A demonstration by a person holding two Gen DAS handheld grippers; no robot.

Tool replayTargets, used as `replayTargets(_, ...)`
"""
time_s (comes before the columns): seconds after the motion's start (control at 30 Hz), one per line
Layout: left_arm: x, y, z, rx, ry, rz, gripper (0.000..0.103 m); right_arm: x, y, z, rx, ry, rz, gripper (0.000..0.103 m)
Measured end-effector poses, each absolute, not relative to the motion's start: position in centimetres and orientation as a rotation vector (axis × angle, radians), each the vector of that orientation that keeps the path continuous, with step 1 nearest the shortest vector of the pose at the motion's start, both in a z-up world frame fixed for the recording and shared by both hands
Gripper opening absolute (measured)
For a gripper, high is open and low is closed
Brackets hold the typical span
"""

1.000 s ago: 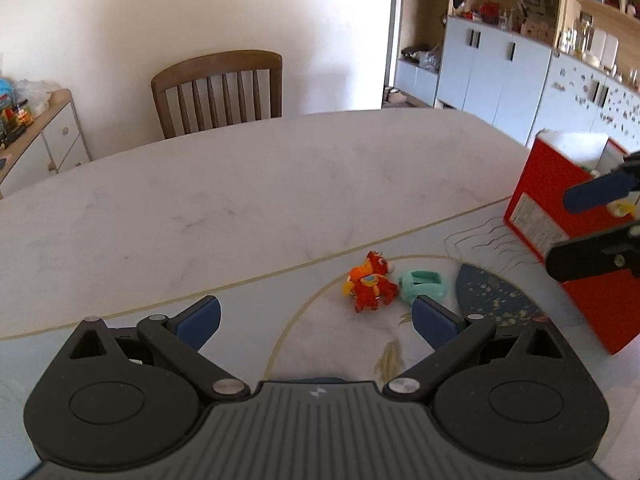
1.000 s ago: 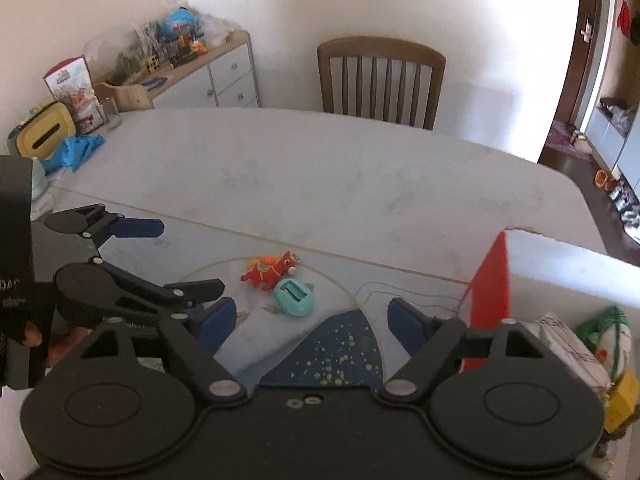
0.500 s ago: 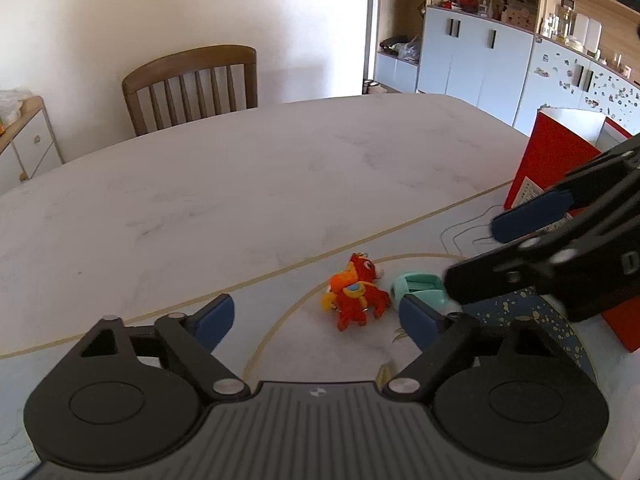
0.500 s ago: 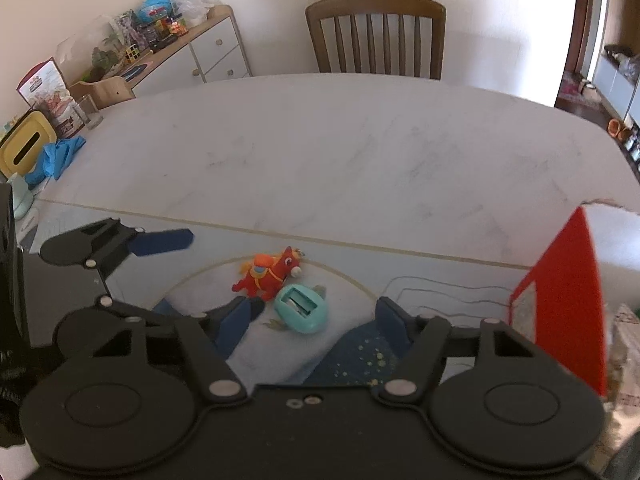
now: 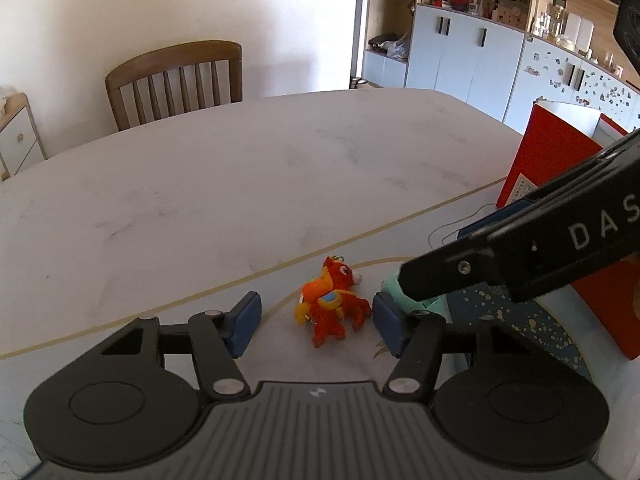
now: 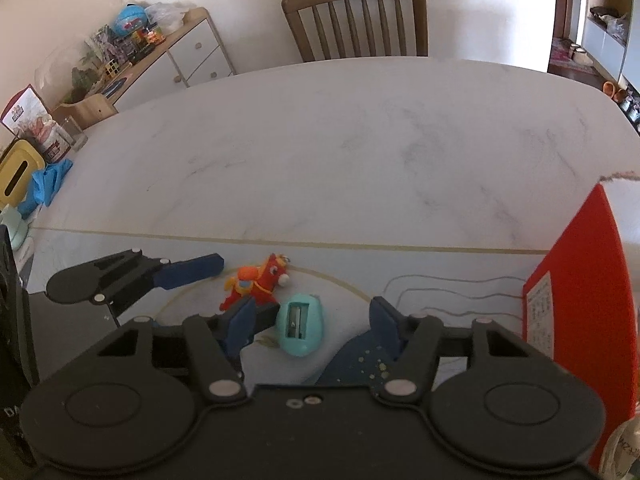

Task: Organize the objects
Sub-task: 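Grasp the orange toy figure with the left tool while the right tool grasps the teal sharpener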

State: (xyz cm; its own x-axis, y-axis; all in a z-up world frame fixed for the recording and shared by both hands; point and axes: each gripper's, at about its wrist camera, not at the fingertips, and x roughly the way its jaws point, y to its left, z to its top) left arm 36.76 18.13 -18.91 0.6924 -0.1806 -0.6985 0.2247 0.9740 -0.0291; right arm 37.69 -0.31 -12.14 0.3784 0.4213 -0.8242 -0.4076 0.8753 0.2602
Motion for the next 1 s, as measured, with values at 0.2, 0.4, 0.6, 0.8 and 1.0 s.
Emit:
replayTargets(0.2, 36.6, 17.9, -19.1, 0.084, 0.749, -0.230, 0.044, 37.7, 0.0, -12.5, 0.020, 1.067, 0.532, 0.061)
replayTargets(0.4, 36.0, 18.6, -19.2, 0.087, 0.734, -0.196, 0.036, 37.8, 0.3, -12.9, 0.018, 1.072, 0.541, 0.060)
replayTargets(0.6, 35.7, 20.7, -19.1, 0.034, 0.743, -0.123, 0.036, 37.4, 1.7, -13.6, -0.055, 1.067, 0.543, 0.048)
replayTargets(0.8, 35.3, 21.2, -19.0, 0.023, 0.747, -0.100, 0.036, 36.4, 3.5, -13.9, -0.192, 1.024, 0.516, 0.036)
replayTargets(1.0, 34.8, 20.9, -18.8, 0.022, 0.764, -0.086, 0.036, 36.0, 4.0, -13.9, -0.231, 1.002, 0.513, 0.029)
